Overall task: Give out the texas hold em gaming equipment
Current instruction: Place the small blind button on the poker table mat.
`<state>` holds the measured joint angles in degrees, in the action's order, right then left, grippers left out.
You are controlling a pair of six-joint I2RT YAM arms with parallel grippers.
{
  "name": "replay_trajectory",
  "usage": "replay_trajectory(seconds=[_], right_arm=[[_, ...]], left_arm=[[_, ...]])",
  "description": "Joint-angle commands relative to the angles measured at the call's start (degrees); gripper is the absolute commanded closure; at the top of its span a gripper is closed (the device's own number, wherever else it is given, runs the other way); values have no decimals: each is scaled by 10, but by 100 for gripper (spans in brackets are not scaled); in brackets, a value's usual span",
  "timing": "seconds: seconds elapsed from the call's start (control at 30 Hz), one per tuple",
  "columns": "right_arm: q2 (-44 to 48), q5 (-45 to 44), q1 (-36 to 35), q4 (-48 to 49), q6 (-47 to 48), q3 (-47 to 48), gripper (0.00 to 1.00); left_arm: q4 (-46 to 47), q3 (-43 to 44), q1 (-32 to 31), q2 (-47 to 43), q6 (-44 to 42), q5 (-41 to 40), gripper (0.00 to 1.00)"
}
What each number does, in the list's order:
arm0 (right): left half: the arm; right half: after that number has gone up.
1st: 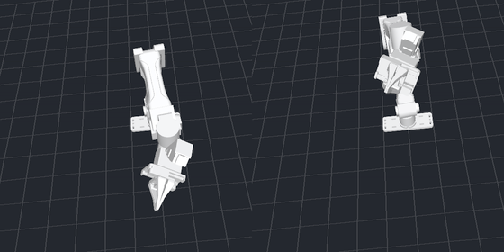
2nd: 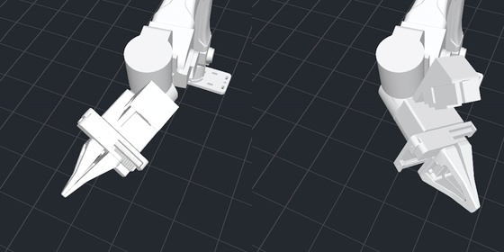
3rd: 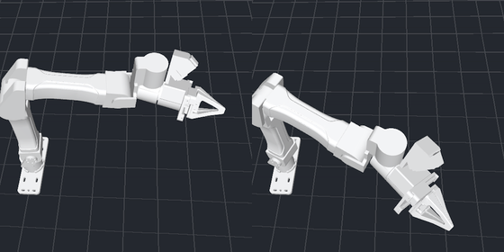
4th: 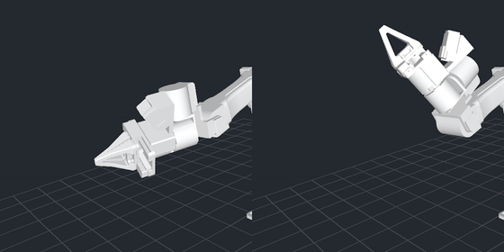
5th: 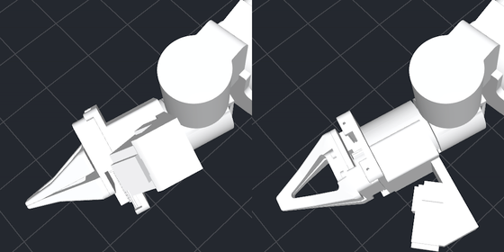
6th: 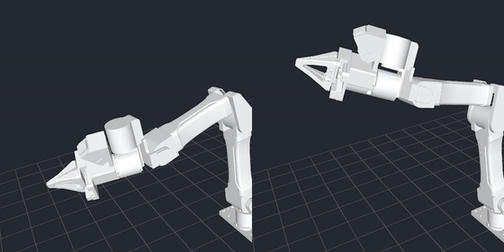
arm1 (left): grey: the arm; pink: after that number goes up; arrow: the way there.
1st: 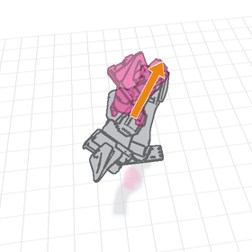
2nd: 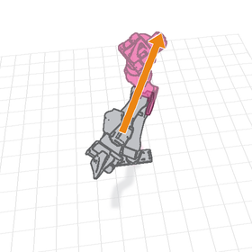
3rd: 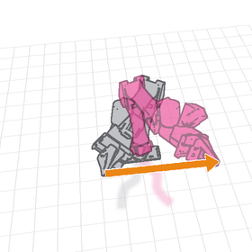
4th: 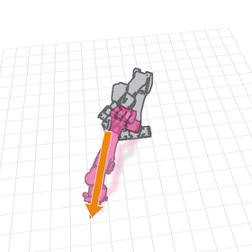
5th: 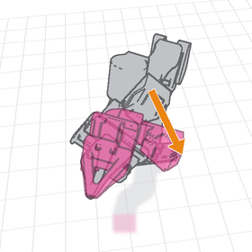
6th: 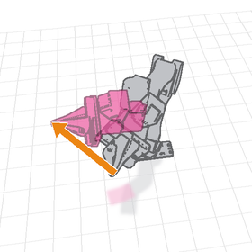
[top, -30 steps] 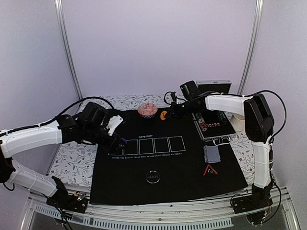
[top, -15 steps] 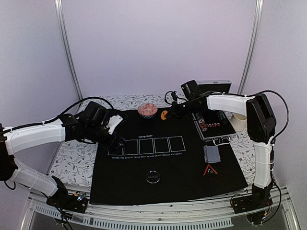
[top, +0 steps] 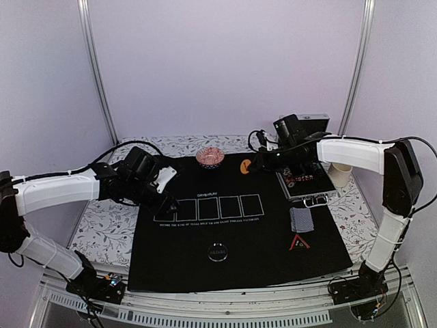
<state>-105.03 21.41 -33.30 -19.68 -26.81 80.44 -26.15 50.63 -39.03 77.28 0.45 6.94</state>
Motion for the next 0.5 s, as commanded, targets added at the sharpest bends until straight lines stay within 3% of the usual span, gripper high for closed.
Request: replay_trajectory(seconds=[0.0,0.17,0.27,0.47], right_arm=[[53,-26,-10,24,-5,-52,98],[82,-39,-24,34,-12,-81,98],[94,-43,-30,33,-12,-93,98],[100,-43,-31,33,-7,-102,98]], left_arm=[[7,-2,13,19,7,-22,62],[3,-2,67,42,30,-16,62],[-16,4,106,60,41,-119,64],[-31,17,153,107,60,-152,67]])
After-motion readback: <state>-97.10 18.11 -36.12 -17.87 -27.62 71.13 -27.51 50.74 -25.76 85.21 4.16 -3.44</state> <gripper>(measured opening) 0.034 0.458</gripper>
